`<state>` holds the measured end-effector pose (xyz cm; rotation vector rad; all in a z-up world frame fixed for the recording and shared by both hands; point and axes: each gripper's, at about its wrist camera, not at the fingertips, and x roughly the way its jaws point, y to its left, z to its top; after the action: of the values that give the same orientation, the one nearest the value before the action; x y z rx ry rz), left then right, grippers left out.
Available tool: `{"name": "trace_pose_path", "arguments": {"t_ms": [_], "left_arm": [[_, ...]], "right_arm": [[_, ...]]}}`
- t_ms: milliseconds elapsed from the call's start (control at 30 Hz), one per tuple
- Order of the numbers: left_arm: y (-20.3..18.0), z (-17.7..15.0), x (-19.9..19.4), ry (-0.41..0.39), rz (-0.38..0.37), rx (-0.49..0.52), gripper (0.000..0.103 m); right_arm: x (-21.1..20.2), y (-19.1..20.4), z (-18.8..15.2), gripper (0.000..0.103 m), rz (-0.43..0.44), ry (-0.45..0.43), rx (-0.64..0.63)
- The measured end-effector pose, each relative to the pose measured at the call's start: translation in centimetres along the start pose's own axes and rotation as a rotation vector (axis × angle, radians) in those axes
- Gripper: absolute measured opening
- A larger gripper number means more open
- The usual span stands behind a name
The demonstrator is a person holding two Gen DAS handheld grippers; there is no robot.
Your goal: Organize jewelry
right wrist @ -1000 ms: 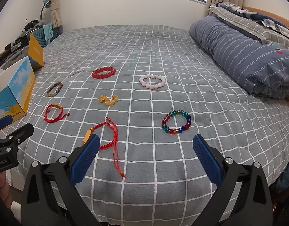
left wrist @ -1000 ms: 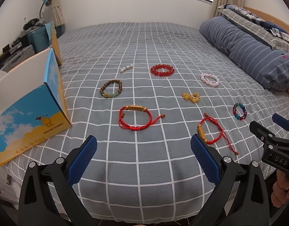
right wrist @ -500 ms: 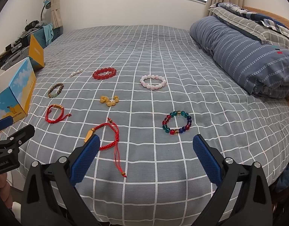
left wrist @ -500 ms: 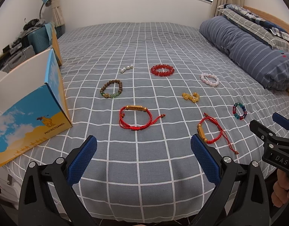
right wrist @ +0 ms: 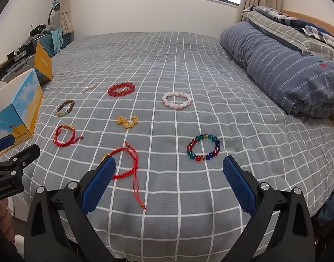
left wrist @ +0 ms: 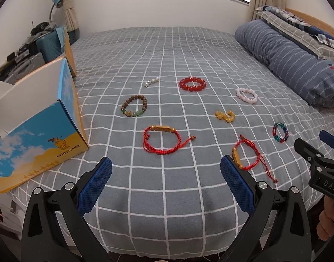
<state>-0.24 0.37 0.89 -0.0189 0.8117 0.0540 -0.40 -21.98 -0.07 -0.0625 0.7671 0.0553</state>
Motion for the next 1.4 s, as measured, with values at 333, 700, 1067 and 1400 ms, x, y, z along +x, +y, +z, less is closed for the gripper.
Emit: {"name": "trace_pose_path", "arguments": {"t_ms": [333, 700, 1067, 1400], "left_arm": [[1.1, 4.3, 1.5, -0.025, 0.048, -0.005, 0.097], [2.9, 8.9, 9.1, 0.095, 0.053, -0.02, 0.097], [5.1, 9.8, 15.6, 0.208, 0.071, -0.044, 0.097], [6.4, 9.4, 19.2, 0.296, 0.043, -0.069, 0.097]], "right_arm": [[0.7, -1.2, 3.6, 0.095, 0.017, 0.001, 0.009], [7.2, -3.2, 4.8, 0.093, -0.002, 0.147, 0.023], [12.8, -5.8, 5.0, 0.086, 0.034, 0.341, 0.074], [15.7, -7.4, 4.1, 0.062, 0.041, 0.466, 0.149]]}}
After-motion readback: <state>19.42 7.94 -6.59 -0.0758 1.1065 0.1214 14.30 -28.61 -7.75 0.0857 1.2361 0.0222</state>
